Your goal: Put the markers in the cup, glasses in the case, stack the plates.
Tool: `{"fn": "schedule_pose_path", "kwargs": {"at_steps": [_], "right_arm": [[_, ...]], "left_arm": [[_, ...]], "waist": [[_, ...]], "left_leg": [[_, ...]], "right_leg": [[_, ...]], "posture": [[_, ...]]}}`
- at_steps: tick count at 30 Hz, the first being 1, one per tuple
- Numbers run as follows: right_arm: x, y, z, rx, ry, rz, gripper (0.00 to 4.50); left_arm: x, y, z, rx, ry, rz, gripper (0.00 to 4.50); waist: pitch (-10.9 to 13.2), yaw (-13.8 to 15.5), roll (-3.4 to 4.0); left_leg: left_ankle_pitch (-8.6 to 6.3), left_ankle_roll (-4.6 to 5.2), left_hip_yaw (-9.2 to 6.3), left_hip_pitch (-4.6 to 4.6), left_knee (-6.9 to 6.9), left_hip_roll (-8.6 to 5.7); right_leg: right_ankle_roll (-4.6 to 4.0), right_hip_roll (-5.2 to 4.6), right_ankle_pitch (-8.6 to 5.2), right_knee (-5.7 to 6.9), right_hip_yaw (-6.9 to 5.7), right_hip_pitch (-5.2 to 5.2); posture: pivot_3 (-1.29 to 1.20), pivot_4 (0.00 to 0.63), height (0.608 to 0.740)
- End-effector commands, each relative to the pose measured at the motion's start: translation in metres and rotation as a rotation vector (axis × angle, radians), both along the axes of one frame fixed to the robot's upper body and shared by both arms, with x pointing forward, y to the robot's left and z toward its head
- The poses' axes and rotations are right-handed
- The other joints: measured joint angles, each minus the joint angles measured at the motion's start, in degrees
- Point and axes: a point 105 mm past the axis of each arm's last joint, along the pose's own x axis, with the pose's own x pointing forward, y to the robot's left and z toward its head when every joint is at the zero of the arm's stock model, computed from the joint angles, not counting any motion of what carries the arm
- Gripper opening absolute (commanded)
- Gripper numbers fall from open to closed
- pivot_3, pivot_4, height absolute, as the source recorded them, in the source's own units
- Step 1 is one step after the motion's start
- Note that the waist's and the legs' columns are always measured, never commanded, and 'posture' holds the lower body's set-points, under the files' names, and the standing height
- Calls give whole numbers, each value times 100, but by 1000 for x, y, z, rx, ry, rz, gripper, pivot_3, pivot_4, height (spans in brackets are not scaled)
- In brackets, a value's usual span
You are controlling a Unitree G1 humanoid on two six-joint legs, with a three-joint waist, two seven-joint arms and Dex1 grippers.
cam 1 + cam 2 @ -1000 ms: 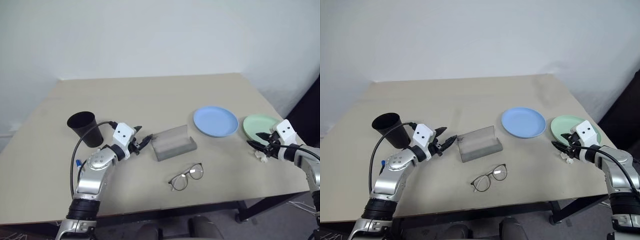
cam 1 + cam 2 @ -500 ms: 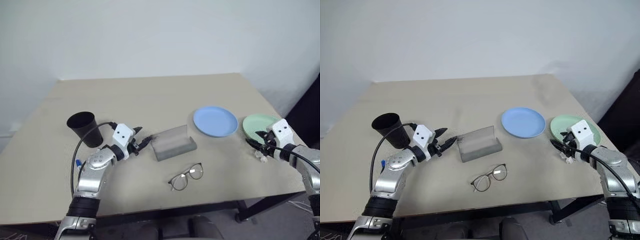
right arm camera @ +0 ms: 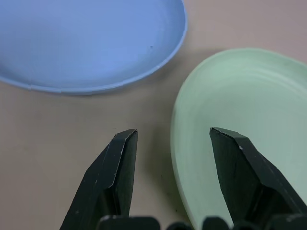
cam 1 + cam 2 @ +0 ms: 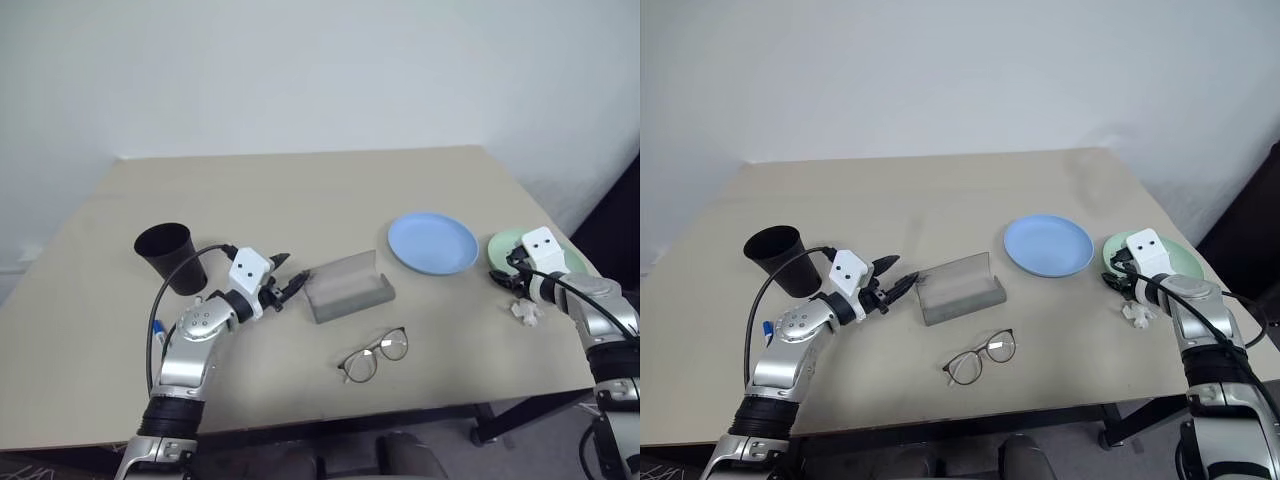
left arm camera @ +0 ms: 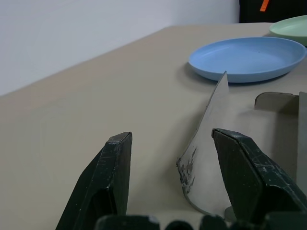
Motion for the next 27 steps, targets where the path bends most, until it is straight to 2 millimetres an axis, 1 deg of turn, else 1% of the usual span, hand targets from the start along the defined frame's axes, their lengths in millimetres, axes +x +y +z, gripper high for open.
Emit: {"fn": "schedule_pose_path", "kwargs": {"at_steps": [1, 4, 8, 9, 10, 13, 14, 15, 17, 18, 21, 24, 27], "right_arm": [[9, -9, 3, -17, 0, -61, 2605], [10, -13, -3, -29, 39, -91, 2605], [10, -14, -11, -65, 80, -78, 2605], [10, -13, -13, -68, 86, -77, 2236], [11, -13, -11, -66, 72, -80, 2236], [16, -13, -2, -75, 27, -72, 1514], [16, -12, 1, -76, 18, -67, 1038], [18, -10, 5, -74, 3, -59, 816], [20, -8, 11, -61, -17, -50, 175], [20, -7, 12, -58, -21, -47, 29], [22, -7, 18, -68, -38, -47, 29], [28, -6, 33, -86, -103, -45, 29], [33, 17, 58, -73, -197, 76, 29]], "left_arm": [[0, -4, 18, -23, -59, -17, 2774], [1, -5, 19, -24, -61, -21, 2774], [2, -7, 19, -22, -62, -27, 2774], [2, -7, 20, -22, -62, -27, 2816], [2, -7, 20, -20, -63, -28, 2816], [3, -6, 21, -17, -64, -28, 2816], [3, -7, 21, -16, -65, -28, 2816], [4, -7, 21, -16, -65, -29, 2816], [4, -8, 21, -17, -65, -31, 2816], [4, -8, 21, -18, -65, -32, 2816], [5, -9, 21, -19, -65, -34, 2816], [5, -10, 20, -20, -65, -34, 2816], [5, -10, 20, -20, -65, -32, 2816]], "waist": [[0, -2, 0], [-1, -7, 3], [-2, -10, 3], [-2, -10, 3], [-3, -9, 3], [-3, -10, 4], [-3, -10, 5], [-3, -10, 5], [-4, -11, 6], [-4, -10, 6], [-4, -11, 5], [-4, -13, 7], [-3, -29, 13]], "left_leg": [[0, 0, 0, 1, 0, 0], [0, 0, 0, 1, -2, 0], [0, 0, 0, 3, -1, 0], [0, 0, 0, 4, -1, 0], [0, 0, -1, 6, -1, 0], [0, 0, -2, 10, 3, 0], [0, 0, -2, 10, 5, -1], [0, 0, -2, 10, 4, -1], [0, 0, -3, 10, 4, 0], [0, 0, -3, 10, 4, 0], [0, 0, -6, 10, 3, 0], [0, 0, -4, 10, 3, 0], [0, 0, -2, 10, 3, 0]], "right_leg": [[0, 0, 0, 0, 0, 1], [-2, 0, 2, 0, 0, 1], [-1, 0, 2, -1, 0, 5], [-1, 0, 2, -2, 0, 6], [-1, 0, 2, -2, 0, 8], [4, 0, 6, -4, 0, 17], [5, 0, 7, -4, 0, 16], [6, 0, 7, -4, -1, 16], [5, 0, 7, -4, -1, 16], [6, 0, 7, -4, -1, 16], [6, 0, 7, -5, -3, 16], [6, 0, 7, -5, -2, 16], [6, 1, 8, -5, -1, 14]], "posture": [[0, 0, 740], [0, 0, 740], [0, 0, 740], [0, 0, 740], [0, 0, 740], [0, 0, 740], [0, 0, 740], [0, 0, 740], [0, 0, 740], [0, 0, 740], [0, 0, 740], [0, 0, 740], [0, 0, 740]]}}
